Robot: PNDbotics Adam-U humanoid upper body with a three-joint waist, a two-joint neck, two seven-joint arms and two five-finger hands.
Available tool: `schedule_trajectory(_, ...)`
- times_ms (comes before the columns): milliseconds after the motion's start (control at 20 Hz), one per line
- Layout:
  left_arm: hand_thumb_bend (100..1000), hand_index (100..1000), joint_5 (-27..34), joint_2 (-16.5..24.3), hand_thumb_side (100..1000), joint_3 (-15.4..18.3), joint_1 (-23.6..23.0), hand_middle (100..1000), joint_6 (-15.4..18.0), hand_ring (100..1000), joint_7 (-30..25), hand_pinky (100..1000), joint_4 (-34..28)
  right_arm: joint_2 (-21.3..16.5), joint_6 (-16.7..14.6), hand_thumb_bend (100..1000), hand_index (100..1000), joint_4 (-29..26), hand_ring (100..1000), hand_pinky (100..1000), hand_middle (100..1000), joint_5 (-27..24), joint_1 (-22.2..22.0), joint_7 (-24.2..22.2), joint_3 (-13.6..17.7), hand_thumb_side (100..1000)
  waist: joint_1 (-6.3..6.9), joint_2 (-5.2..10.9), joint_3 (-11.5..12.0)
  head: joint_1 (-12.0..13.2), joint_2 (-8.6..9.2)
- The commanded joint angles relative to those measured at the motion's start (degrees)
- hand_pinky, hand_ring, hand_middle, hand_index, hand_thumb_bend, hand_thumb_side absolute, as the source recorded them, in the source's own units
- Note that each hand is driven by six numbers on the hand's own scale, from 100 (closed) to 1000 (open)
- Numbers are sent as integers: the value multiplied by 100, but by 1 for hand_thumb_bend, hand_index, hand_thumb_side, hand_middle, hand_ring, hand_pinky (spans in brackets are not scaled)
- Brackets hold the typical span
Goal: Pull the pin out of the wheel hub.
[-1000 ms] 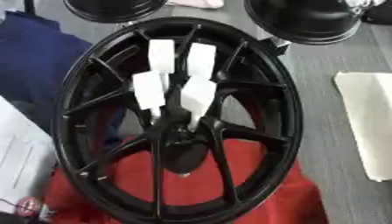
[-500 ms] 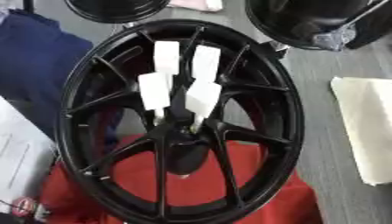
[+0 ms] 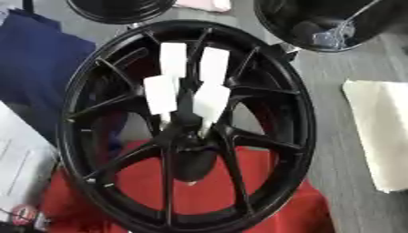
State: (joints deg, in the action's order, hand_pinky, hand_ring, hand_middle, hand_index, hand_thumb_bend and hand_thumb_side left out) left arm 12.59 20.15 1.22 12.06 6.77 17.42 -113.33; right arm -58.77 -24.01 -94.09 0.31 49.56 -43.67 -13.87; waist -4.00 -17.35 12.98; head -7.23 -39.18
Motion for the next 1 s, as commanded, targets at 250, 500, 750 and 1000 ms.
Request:
schedule_trajectory(250,225,754,42,152,712,-12,61,698,3,804,-39,766,-126,67,-913,100,799,263,915,852,754,146,306,-829,-315,316,29,108,7,-12,23)
schedule_trajectory(500,226,754,62,148,712,-25,87,699,-4,805,-55,766,-126,79,-1202,100,819,208,919,854,758,104,292,-829,-529,206,-1,125,33,31,1)
schedule_trajectory(750,227,754,87,127,712,-39,106,699,-12,806,-74,765,-126,142,-1302,100,818,322,920,853,757,72,345,-829,-544,209,-9,138,38,32,-15)
schedule_trajectory(1000,227,754,95,121,713,-40,111,700,-13,807,-82,765,-126,265,-1261,115,823,517,918,846,758,229,481,-829,-619,284,-20,134,73,14,-49)
